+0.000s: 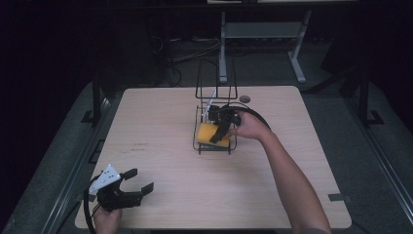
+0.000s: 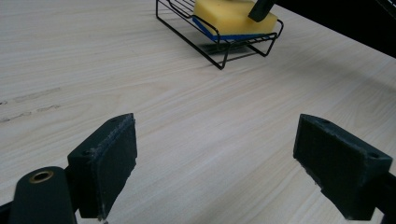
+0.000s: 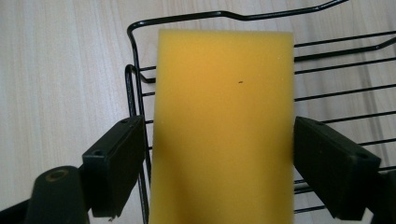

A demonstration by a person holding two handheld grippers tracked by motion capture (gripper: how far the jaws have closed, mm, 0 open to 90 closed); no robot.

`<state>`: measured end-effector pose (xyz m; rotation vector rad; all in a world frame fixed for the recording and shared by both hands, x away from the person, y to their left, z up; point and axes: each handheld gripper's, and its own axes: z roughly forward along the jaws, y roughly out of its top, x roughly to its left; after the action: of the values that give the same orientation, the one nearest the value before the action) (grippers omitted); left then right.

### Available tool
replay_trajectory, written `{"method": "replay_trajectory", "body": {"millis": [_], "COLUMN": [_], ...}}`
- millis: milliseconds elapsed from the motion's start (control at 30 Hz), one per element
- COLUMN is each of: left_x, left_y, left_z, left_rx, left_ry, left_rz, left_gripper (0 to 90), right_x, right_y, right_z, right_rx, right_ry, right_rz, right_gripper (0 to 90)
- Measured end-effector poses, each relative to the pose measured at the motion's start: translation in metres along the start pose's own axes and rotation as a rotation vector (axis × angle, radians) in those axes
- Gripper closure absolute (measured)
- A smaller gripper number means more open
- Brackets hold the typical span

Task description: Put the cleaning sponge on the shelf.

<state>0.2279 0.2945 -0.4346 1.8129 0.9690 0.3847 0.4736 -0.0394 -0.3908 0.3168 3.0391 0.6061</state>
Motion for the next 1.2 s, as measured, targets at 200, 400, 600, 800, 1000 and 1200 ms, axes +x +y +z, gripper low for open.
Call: {"method": "replay_trajectory", "body": {"millis": [200, 400, 600, 800, 1000, 1200], "left_x": [-0.001, -0.001, -0.001, -0.001, -0.002, -0.002], "left_y": [0.000, 0.000, 0.000, 0.001, 0.001, 0.001], "left_z": [0.001, 0.000, 0.001, 0.001, 0.001, 0.001], "left_rx": [-0.001, -0.001, 0.000, 0.000, 0.001, 0.001], "left_ry": [-0.004, -0.005, -0.006, -0.006, -0.007, -0.009], "left_rz": [0.001, 0.002, 0.003, 0.004, 0.004, 0.004], "left_gripper": [12.8, 12.8, 12.8, 12.8, 12.8, 12.8], "right_x": [0.001, 0.003, 0.004, 0.010, 0.015, 0.021], "right_y": [0.001, 0.001, 0.001, 0.004, 0.007, 0.006], "right_z": [-0.005, -0.009, -0.010, -0.009, -0.008, -0.008], "right_rx": [-0.004, -0.004, -0.001, 0.007, 0.011, -0.003], "right_ry": [-0.007, -0.007, -0.003, -0.001, 0.005, 0.020], "right_rz": [0.000, -0.008, -0.013, -0.028, -0.041, -0.041], "right_gripper": [18.1, 18.2, 18.2, 18.2, 18.2, 18.2]}}
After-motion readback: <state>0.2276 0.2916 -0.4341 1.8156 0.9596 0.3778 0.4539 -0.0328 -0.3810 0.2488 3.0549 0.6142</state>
